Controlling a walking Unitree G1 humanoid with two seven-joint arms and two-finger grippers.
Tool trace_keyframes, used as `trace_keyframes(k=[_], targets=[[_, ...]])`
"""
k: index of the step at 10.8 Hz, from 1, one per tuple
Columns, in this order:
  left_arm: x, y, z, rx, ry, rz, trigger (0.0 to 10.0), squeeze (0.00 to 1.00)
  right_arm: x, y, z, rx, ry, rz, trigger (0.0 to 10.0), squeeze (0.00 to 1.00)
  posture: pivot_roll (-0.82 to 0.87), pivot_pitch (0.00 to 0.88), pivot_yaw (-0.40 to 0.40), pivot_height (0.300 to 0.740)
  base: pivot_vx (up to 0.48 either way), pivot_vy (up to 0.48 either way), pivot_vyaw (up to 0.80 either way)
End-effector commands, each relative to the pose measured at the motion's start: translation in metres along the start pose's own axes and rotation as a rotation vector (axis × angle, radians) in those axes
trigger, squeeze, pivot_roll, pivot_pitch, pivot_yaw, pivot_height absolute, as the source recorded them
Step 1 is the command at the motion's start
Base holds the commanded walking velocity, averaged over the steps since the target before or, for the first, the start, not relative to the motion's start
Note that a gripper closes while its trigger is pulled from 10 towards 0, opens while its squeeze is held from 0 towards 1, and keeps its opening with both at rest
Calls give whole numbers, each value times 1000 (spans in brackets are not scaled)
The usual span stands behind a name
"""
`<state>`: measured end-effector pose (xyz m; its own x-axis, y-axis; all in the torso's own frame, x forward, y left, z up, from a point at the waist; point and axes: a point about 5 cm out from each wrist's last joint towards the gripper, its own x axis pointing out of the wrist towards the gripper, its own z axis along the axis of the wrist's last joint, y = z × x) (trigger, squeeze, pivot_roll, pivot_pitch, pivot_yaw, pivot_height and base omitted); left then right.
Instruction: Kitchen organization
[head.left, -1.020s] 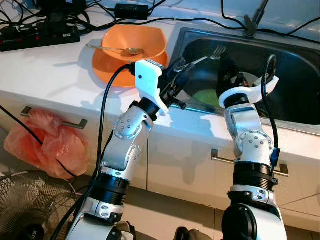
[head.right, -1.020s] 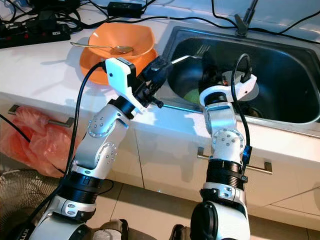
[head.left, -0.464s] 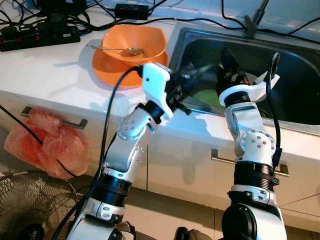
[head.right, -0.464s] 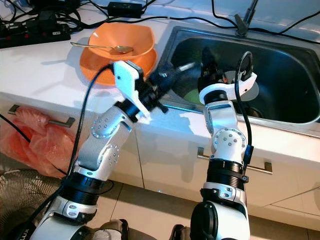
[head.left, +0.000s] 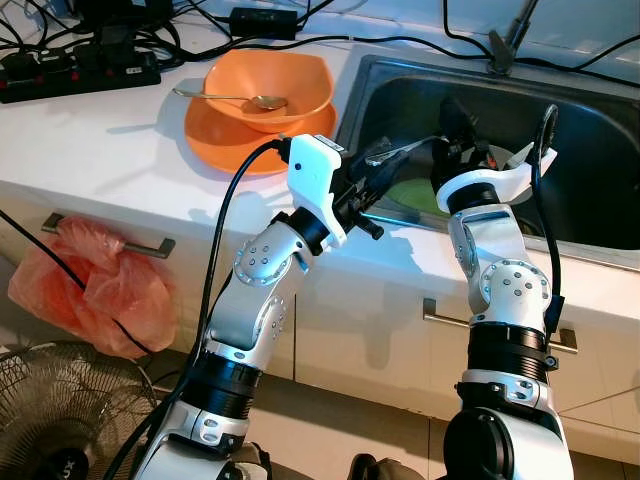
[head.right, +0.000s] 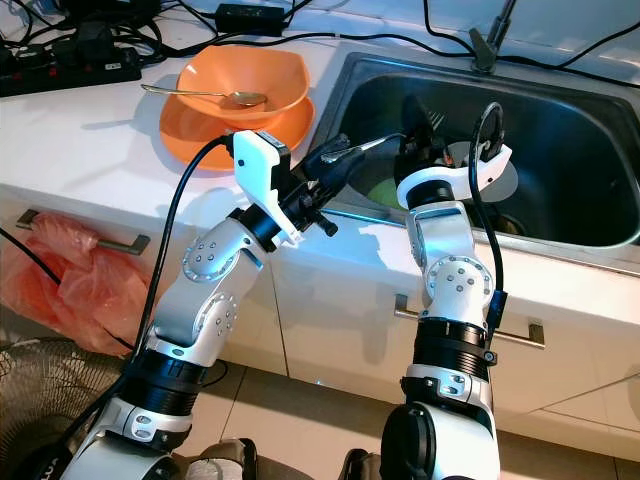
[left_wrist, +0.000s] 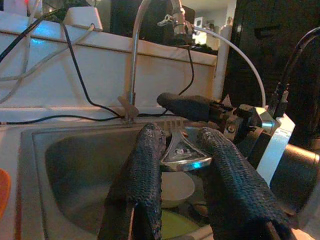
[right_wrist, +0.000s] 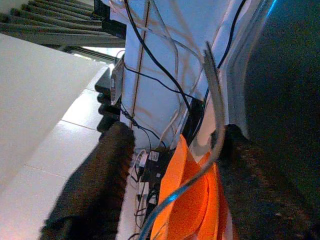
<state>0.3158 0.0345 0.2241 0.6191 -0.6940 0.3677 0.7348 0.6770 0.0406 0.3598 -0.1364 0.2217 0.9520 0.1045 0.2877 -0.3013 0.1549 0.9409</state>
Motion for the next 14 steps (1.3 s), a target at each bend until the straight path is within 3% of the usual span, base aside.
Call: trace_keyframes(k=[1, 6, 9, 10, 14], targets=[[1, -4, 1, 9, 11, -29, 10000, 0, 2, 9, -9, 13, 16, 36, 0, 0, 197, 141, -43, 740, 0, 0, 0], [0, -3, 0, 26, 19, -25, 10000, 0, 2, 8, -9, 10, 19, 36, 0, 0, 197, 146, -45, 740, 0, 0, 0], [-1, -3, -3, 88, 39, -35, 10000, 0, 2, 7, -9, 10, 20, 34, 0, 0, 198, 146, -46, 740, 0, 0, 0], [-2, -3, -6, 86, 57, -43, 10000, 1000, 2, 8, -9, 11, 18, 34, 0, 0, 198, 145, -47, 740, 0, 0, 0], [-3, -3, -11, 107, 98, -60, 10000, 1000, 3, 7, -7, 15, 7, 30, 0, 0, 199, 143, -48, 740, 0, 0, 0]])
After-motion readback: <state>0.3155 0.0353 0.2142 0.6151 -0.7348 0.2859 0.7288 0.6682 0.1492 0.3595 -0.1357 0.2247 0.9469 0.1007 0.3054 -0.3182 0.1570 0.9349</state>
